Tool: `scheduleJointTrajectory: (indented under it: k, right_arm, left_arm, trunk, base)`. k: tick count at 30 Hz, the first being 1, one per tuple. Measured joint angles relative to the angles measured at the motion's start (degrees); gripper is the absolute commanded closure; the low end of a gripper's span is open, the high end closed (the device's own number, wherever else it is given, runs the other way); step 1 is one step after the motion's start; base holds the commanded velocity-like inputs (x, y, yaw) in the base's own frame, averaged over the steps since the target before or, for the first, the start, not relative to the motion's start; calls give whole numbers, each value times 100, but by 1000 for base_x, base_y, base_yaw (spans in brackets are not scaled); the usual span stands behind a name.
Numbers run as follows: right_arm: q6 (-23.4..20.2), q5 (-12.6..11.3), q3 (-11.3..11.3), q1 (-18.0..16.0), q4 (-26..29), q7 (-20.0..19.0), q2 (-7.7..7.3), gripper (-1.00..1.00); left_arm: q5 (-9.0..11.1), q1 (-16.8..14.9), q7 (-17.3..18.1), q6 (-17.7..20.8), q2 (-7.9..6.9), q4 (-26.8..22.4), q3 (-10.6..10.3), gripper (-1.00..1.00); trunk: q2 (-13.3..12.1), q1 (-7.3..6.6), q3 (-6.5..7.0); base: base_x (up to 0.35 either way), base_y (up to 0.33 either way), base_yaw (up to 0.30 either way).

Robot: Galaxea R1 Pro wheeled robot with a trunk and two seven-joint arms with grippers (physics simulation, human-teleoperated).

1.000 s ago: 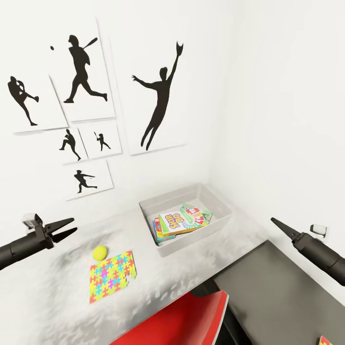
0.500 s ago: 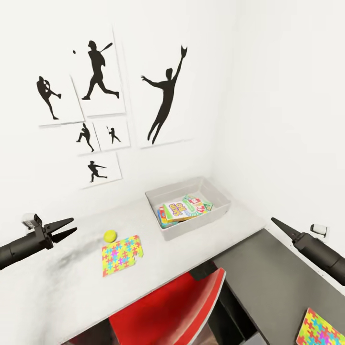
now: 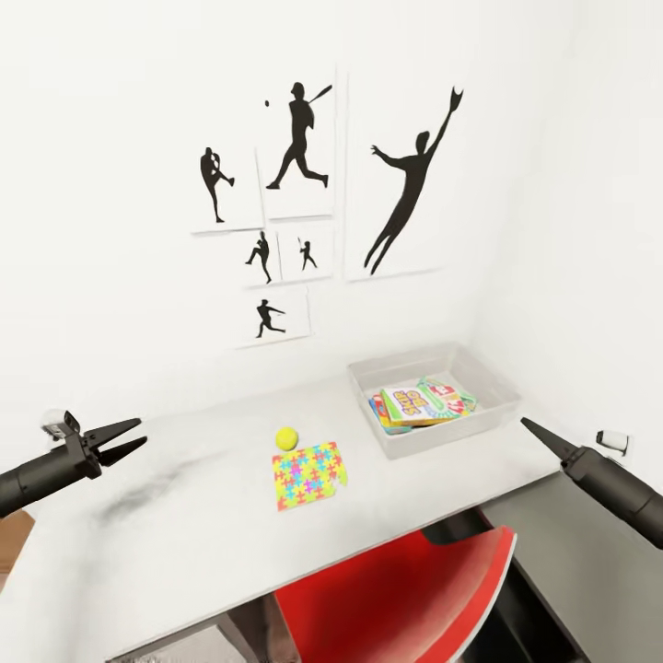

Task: Put all the toys in the child's room - the three board games (two on the bed and one on the table), the two jigsaw puzzles on the table, and the tennis ball on the table - inside the toy box on the table in the child's room.

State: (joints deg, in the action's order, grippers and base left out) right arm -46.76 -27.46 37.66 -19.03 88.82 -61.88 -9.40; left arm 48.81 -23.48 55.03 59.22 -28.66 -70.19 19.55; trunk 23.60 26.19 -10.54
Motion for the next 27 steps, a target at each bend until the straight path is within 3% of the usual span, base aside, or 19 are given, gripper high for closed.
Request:
scheduleJointTrajectory:
  k: [11,22,27]
  right_arm:
    - [-3,1,-1,2,1,20,0,-100]
    - [-10,-3,8,3,-6,-7,0,-100]
    - [-6,-15,17,4,-5,-12,0,-100]
  left_arm:
    - [1,0,0,1,0,2,-3,-100]
    - [2,8,3,0,0,2,3,-100]
    - [1,7,13,-1,1,-4,2,-100]
  trunk:
    - [1,-1,0]
    - [1,-1,0]
    - [0,-1,0]
  base:
    - [22,258,287]
    - [123,48,286]
    - [106,35,81]
